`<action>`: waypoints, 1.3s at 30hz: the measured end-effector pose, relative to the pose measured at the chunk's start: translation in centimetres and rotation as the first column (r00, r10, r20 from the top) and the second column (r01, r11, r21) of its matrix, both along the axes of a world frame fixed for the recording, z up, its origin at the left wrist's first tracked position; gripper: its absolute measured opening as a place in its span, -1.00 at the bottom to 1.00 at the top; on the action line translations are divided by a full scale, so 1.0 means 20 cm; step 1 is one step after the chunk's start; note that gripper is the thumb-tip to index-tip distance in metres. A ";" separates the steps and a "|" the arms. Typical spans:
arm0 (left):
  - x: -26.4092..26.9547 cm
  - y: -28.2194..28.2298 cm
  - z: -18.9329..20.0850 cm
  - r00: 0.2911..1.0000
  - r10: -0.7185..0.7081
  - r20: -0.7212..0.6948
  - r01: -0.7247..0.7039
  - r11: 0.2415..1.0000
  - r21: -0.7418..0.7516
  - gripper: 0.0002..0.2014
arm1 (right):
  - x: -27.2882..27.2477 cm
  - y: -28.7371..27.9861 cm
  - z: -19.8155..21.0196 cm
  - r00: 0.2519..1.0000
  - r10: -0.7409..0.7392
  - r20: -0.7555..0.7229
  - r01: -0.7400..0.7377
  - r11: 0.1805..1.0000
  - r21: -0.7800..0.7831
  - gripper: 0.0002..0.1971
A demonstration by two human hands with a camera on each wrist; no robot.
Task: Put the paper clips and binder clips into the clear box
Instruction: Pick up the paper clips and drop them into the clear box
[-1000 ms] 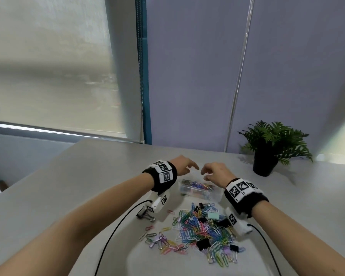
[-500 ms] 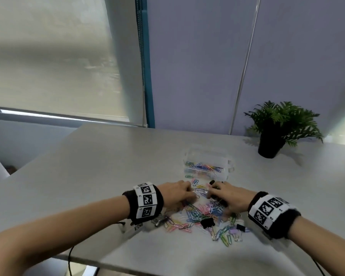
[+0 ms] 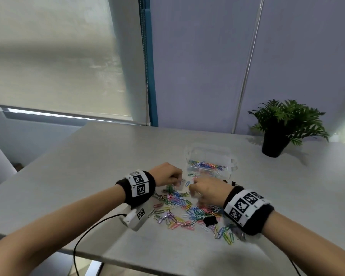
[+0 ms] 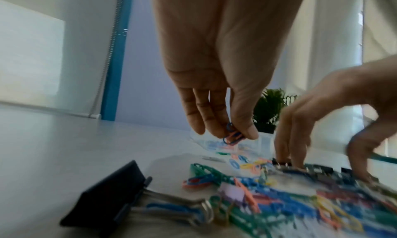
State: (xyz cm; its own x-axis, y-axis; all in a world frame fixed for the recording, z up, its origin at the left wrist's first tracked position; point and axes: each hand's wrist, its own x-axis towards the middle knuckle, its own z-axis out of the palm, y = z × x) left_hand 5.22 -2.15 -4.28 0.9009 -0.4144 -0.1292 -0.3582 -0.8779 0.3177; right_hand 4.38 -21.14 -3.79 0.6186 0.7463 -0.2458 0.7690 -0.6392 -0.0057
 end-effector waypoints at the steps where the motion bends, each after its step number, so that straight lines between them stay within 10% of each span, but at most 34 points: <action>1: 0.00 0.01 0.01 0.999 0.034 -0.007 -0.035 0.998 -0.056 -0.90 | -0.02 0.03 -0.02 0.997 -0.022 -0.069 0.020 1.000 -0.024 -0.57; 12: -0.03 0.12 0.06 0.917 0.208 -0.341 -0.341 0.853 -0.395 -0.89 | 0.08 0.07 -0.06 0.910 -0.121 -0.396 0.212 0.958 0.194 -0.78; 24: 0.03 0.05 0.10 0.793 -0.035 -0.609 -0.478 0.584 -0.656 -0.82 | 0.18 -0.13 -0.01 0.656 -0.128 -0.744 0.642 0.612 0.461 -0.77; 31: 0.27 -0.12 0.22 0.951 0.187 -0.247 -0.299 0.765 -0.571 -0.86 | 0.28 -0.25 0.02 0.561 -0.134 -0.817 0.792 0.372 0.484 -0.81; 36: 0.42 -0.26 0.22 0.957 0.234 -0.172 -0.280 0.904 -0.322 -0.73 | 0.40 -0.24 0.13 0.609 -0.161 -0.776 0.792 0.179 0.584 -0.82; 39: 0.40 -0.28 0.20 0.967 0.217 -0.131 -0.238 0.955 -0.175 -0.69 | 0.47 -0.22 0.17 0.676 -0.251 -0.692 0.736 0.210 0.643 -0.84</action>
